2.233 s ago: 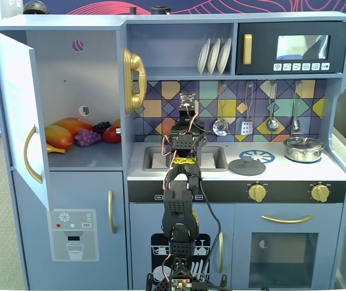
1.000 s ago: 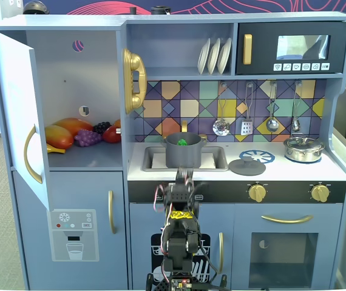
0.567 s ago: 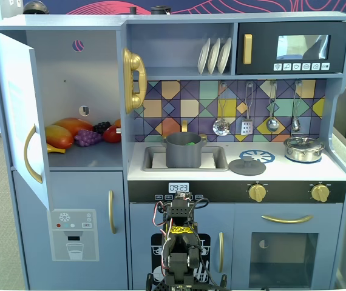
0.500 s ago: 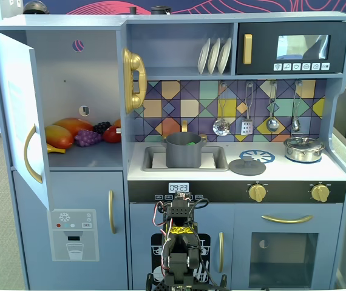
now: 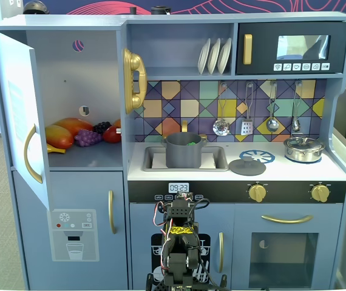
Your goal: Pick up the green pineapple from the left cabinet and place it in the gray recipient
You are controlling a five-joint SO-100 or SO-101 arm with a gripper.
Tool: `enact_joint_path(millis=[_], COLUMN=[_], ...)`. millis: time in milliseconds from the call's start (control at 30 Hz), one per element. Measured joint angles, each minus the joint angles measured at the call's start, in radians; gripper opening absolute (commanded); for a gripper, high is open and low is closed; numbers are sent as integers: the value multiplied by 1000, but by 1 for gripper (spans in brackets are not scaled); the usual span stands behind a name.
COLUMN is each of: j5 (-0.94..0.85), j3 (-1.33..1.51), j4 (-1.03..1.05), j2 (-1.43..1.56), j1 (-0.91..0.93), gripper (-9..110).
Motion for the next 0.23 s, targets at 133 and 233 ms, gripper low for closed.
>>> enact_joint_path(millis=[133,233], j5=[2,2], j3=[0,0], j4=[0,0], j2=[0,0], j1=[0,0], gripper=[5,5])
